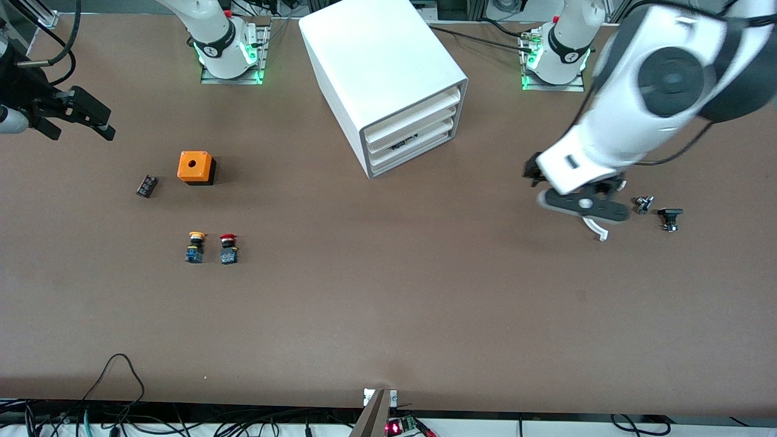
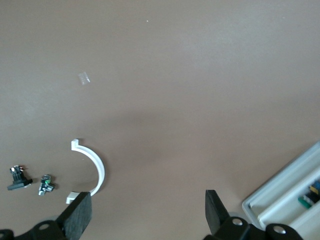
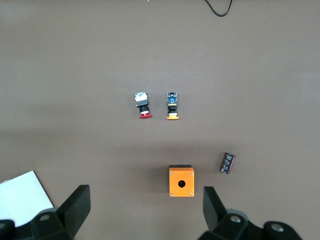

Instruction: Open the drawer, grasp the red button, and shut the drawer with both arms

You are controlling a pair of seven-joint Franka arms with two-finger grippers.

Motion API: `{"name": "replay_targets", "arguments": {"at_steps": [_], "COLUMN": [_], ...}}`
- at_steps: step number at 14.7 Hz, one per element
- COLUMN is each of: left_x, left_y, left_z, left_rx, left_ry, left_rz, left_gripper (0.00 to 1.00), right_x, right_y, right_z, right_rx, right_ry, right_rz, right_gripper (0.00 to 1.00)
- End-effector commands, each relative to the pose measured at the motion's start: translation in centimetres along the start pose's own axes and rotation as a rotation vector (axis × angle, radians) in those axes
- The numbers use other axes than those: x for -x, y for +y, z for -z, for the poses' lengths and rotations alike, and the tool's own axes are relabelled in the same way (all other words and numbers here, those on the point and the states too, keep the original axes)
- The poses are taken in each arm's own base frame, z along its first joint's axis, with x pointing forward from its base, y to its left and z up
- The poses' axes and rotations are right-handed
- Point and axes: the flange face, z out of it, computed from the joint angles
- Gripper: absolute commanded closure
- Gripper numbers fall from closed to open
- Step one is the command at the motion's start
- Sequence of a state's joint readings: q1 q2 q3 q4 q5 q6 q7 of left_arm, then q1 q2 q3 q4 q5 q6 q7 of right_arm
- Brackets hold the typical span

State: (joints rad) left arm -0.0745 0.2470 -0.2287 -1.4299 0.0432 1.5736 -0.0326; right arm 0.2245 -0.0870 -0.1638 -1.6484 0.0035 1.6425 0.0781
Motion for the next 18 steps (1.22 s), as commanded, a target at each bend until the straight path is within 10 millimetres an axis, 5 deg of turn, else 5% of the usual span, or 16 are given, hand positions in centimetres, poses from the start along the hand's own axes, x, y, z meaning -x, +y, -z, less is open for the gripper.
{"name": "replay_targets", "arguments": {"at_steps": [1,5,18], "left_x": [3.9,8.0,10.3], "left_y": [-5.1,-7.1,-8.8], "left_z": [1.6,2.0,2.4], "left_rx": [0.053,0.038,0.033], "left_ry": [0.019,0.092,0.034], "left_rz": [-0.052,-0.01,0.098], "left_gripper": [0.0,0.0,0.0], "right_x": [0.3,0.3,0.4], "right_y": [-0.1,0.0,0.0], "right_z": [0.3,0.3,0.3], "right_rx": [0.007,0.007,0.008], "right_ry": [-0.004,-0.004,-0.002], "right_rz": [-0.011,-0.013,-0.005], "right_gripper": [0.0,0.0,0.0]}}
